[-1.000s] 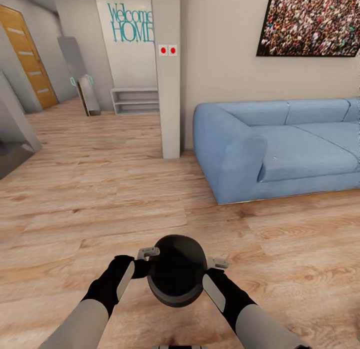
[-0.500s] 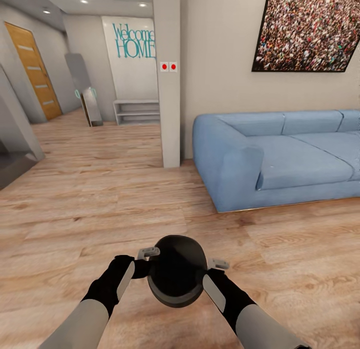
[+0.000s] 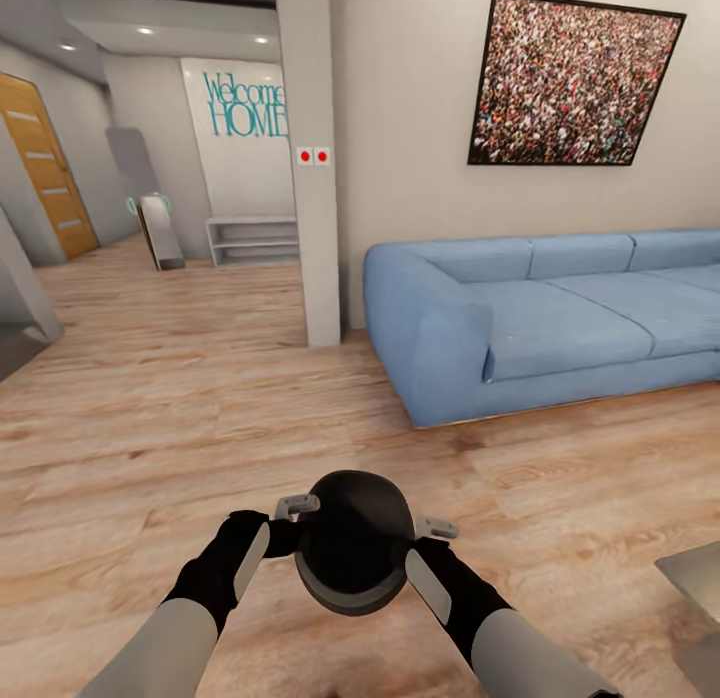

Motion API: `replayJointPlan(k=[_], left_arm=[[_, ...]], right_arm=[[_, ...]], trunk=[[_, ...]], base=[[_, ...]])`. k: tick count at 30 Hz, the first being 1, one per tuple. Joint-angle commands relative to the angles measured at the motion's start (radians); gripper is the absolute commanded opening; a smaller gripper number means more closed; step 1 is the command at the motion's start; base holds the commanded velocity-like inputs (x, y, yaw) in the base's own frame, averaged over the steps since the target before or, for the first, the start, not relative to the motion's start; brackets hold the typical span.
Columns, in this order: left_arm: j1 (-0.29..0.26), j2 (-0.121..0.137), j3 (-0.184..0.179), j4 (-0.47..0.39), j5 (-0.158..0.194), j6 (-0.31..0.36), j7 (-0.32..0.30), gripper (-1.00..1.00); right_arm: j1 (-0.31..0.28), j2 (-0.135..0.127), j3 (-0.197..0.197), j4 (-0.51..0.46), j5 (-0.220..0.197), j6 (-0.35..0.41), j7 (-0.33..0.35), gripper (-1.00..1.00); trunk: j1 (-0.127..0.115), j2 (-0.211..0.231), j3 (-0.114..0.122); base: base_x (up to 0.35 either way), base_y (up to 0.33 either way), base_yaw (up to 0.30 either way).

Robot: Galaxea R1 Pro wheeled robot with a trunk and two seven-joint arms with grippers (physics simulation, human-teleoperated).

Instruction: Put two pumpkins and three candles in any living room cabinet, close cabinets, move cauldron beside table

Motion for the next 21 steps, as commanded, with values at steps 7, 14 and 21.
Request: replayJointPlan(k=[7,14,21], left_arm=[[0.0,0.002,0.008,-0.002,0.033,0.01,-0.003,-1.0],[0.0,0.002,0.008,-0.002,0.033,0.01,-0.003,-1.0],[0.0,0.002,0.008,-0.002,0.033,0.01,-0.003,-1.0]], right_arm=[[-0.002,0.0,-0.008,-0.032,-0.003,-0.003,0.049,-1.0],[-0.002,0.0,-0.008,-0.032,-0.003,-0.003,0.049,-1.0],[-0.002,0.0,-0.008,-0.032,-0.003,-0.003,0.049,-1.0]], trunk=[[-0.027,0.049,0.018],[-0.054,0.098,0.037],[-0.081,0.147,0.056]], base=[[-0.099,0.0,-0.273],[-0.136,0.0,-0.274],[-0.006,0.0,-0.274]])
